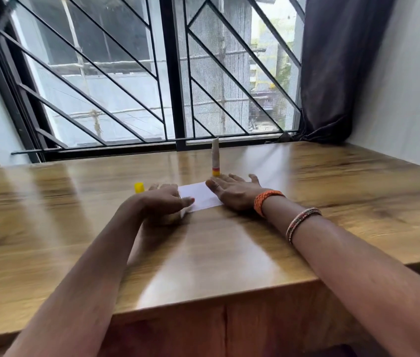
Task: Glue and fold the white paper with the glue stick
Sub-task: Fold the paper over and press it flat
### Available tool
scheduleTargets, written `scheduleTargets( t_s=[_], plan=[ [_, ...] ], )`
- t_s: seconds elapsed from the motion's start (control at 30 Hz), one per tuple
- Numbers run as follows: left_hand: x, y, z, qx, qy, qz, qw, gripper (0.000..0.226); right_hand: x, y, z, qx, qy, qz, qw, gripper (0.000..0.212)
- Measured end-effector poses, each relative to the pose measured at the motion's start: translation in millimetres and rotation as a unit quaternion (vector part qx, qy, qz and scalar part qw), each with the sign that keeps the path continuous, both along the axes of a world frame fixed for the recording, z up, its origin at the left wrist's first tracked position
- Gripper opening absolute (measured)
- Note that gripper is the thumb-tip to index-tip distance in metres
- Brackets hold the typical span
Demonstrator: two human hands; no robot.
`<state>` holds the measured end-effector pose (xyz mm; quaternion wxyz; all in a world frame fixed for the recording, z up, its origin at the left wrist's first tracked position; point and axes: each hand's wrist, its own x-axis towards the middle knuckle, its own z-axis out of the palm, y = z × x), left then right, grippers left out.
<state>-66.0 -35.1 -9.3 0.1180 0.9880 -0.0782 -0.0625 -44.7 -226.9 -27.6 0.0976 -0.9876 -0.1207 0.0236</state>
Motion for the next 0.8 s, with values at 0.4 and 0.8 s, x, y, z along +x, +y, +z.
scheduleTargets(
  t_s=[0.4,0.8],
  plan=[
    [25.0,-11.6,-6.3,-0.090,-0.085,0.095,0.988,0.032,24.3,-21.3,7.4,0.068,-0.100,-0.090,0.989,0.059],
    [37.2,-22.5,-5.6,-0.079,-0.097,0.076,0.989,0.033,44.3,-20.9,10.3,0.147,-0.080,-0.137,0.976,0.021]
  ],
)
